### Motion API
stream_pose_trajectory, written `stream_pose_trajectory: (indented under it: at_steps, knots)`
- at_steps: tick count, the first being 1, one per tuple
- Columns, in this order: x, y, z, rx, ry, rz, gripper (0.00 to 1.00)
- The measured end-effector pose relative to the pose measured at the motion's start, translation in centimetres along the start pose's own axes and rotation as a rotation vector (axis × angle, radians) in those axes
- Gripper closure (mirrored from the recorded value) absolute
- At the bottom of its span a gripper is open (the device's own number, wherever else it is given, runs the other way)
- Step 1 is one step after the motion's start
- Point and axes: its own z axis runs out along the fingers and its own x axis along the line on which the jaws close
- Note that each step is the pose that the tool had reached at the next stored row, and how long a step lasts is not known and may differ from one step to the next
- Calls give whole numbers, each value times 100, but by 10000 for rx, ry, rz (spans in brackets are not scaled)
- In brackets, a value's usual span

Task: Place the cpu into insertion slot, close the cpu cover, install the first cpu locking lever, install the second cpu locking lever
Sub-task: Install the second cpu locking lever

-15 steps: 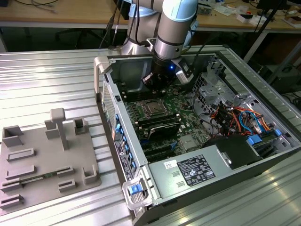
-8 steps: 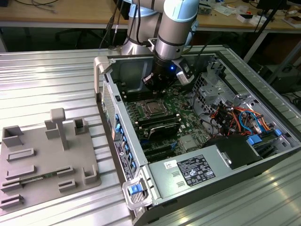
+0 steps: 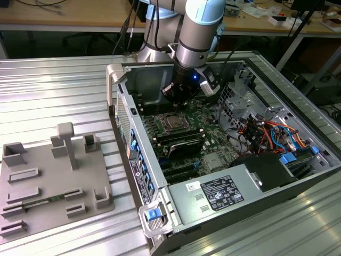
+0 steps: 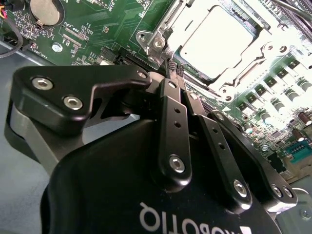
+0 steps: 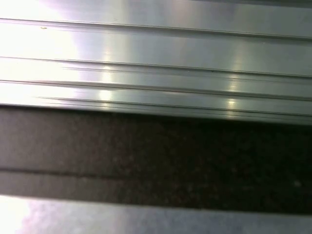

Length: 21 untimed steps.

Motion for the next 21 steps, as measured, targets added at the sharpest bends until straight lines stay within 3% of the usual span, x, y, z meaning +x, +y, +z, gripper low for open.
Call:
stream_pose_trajectory:
  at_steps: [11, 21]
  knots:
    - [-24, -5, 1, 0, 1, 4, 89]
    - [-15, -143, -4, 4, 3, 3, 89]
